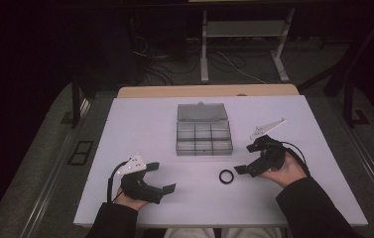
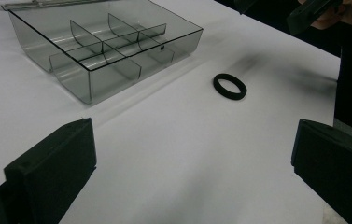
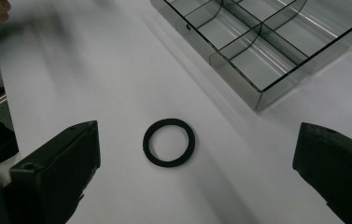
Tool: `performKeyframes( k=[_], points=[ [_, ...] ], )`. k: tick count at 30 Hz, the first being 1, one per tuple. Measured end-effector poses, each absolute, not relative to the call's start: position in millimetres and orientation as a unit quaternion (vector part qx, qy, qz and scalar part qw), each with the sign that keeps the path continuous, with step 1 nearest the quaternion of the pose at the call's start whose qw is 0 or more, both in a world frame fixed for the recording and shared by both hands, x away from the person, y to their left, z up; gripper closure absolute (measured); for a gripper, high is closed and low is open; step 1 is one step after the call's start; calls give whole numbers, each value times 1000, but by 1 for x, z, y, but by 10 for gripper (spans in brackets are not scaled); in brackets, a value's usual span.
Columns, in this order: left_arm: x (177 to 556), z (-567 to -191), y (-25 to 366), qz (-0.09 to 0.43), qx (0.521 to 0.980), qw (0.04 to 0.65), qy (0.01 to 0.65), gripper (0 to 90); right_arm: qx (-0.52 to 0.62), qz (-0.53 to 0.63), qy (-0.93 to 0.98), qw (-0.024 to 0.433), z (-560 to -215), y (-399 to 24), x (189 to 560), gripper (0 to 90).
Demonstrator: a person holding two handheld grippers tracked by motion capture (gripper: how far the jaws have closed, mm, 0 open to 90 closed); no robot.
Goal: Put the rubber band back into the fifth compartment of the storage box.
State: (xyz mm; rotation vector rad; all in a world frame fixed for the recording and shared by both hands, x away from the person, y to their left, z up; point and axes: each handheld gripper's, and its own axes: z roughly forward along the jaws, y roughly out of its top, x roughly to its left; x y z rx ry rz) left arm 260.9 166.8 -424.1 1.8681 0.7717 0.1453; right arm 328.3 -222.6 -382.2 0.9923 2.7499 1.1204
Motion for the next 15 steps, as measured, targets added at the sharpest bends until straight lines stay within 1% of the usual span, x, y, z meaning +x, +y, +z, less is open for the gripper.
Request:
performKeyframes(
  k=[15],
  points=[
    [261, -424, 167, 60, 783, 529, 322, 0, 310, 346, 886, -3, -396, -211, 338, 4]
  ],
)
